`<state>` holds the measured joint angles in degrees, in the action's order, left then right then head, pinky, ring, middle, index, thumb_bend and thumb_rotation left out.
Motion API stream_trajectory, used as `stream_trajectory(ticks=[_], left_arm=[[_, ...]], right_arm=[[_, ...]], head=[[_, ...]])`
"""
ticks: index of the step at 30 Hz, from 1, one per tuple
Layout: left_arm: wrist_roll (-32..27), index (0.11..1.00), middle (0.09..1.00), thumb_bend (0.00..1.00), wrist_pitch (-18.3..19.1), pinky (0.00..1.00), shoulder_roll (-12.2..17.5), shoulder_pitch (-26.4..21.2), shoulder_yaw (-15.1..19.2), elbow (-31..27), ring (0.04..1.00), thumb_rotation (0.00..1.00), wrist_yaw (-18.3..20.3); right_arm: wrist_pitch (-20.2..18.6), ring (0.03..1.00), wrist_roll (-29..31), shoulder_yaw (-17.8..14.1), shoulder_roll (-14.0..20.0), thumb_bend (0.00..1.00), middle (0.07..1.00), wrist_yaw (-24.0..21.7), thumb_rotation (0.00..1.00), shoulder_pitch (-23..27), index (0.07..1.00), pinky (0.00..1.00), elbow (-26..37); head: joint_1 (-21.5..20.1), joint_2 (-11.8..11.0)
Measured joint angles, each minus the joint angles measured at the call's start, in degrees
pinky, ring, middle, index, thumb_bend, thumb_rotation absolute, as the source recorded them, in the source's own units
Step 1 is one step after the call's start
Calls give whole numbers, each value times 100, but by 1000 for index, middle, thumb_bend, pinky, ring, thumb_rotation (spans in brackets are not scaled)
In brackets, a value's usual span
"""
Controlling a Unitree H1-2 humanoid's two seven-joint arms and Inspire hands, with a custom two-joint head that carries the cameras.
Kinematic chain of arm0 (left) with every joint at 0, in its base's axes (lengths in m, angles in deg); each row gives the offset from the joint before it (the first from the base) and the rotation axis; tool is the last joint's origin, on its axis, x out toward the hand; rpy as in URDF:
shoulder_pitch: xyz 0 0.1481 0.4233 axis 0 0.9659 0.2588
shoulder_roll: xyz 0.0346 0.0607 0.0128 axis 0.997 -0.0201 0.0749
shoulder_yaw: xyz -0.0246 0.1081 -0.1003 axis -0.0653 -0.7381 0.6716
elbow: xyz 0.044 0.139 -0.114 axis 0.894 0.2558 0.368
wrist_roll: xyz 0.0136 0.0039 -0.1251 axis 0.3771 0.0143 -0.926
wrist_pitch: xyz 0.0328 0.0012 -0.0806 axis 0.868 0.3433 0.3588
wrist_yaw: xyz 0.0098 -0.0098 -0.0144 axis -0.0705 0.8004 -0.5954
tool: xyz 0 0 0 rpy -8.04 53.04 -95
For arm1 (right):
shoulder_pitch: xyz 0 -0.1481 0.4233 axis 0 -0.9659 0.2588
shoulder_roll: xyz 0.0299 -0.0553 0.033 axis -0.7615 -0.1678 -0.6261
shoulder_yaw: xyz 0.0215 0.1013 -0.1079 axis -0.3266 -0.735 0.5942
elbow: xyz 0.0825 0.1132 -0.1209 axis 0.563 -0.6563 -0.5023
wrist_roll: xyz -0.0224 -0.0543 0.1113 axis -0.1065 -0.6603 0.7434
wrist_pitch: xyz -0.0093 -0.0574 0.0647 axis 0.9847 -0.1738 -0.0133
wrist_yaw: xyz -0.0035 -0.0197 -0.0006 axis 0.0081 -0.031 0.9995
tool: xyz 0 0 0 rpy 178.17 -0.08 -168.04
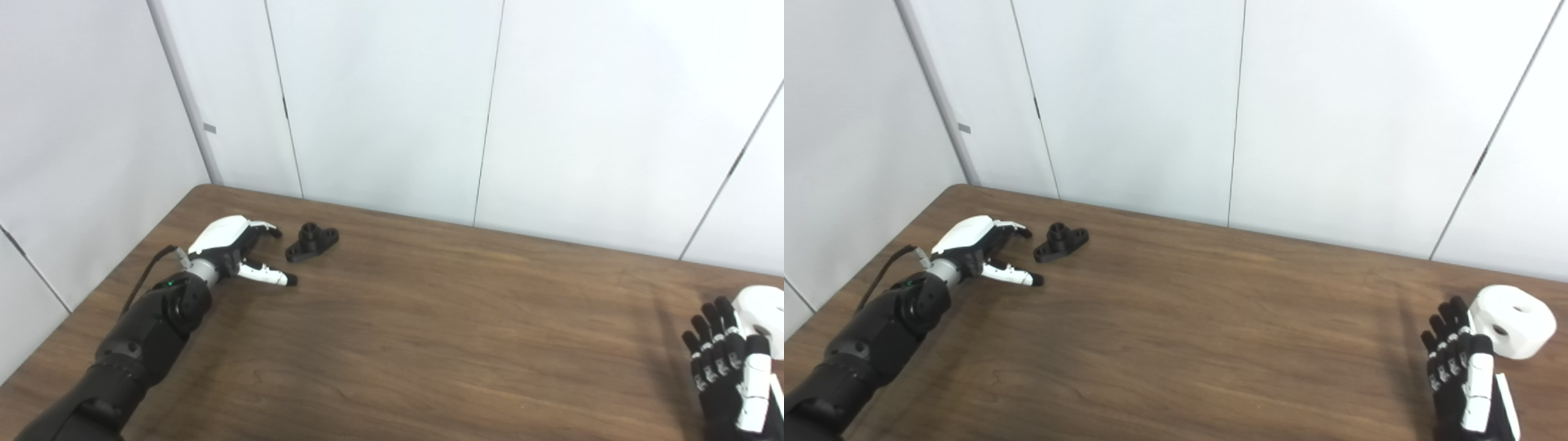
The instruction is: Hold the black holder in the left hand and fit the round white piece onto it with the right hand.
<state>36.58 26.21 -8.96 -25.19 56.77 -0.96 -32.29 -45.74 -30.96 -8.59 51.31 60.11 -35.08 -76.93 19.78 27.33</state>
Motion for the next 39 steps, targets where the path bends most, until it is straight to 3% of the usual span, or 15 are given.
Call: stream_trajectory(ticks=[7, 30, 39], left_arm=[[-3, 813, 908, 1000, -167, 992, -62, -217, -112, 350, 952, 457, -106], [-14, 810, 905, 1000, -297, 996, -198, -435, -368, 554, 953, 447, -218], [-15, 723, 880, 958, -400, 978, -267, -548, -398, 737, 939, 344, -421]], right_arm=[[-118, 1000, -4, 35, -19, 416, 1000, -1, 1000, -50, 1000, 1000, 79], [-133, 1000, -28, 63, -57, 391, 1000, 1, 1000, -77, 1000, 1000, 122], [-129, 1000, -32, 63, -80, 400, 1000, 1, 1000, -77, 1000, 1000, 124]], head=[[-44, 26], [-132, 53], [-158, 26]])
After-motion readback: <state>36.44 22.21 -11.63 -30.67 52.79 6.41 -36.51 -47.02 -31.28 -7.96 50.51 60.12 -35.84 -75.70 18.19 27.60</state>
